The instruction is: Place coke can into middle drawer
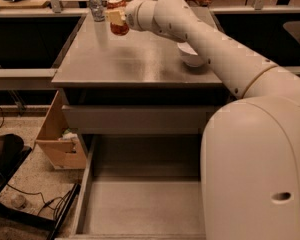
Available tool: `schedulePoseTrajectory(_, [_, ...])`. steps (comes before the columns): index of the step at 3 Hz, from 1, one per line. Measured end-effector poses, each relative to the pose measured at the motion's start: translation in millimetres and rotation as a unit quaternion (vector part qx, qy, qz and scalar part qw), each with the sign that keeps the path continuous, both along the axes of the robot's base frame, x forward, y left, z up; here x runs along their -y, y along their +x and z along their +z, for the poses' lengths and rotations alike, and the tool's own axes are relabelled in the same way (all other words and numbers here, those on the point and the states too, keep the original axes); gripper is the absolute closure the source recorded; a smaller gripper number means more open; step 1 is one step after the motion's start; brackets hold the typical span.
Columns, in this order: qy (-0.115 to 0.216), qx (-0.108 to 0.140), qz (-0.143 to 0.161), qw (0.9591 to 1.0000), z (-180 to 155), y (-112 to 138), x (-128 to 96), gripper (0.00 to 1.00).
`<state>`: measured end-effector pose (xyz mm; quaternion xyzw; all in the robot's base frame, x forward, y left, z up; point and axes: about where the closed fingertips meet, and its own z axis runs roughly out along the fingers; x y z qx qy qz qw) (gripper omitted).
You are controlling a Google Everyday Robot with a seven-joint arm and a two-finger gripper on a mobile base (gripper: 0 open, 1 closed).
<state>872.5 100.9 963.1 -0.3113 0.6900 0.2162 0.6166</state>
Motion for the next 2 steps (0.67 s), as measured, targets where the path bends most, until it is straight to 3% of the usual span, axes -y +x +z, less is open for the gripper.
schedulePoseTrajectory(1, [-0.005, 0.012, -0.013, 0.9998, 37.0, -44.7, 16.1, 1.0])
schedulePoseTrajectory(2, [-0.032, 0.016, -0.014, 0.9993, 60.8, -116.7, 29.8, 1.0])
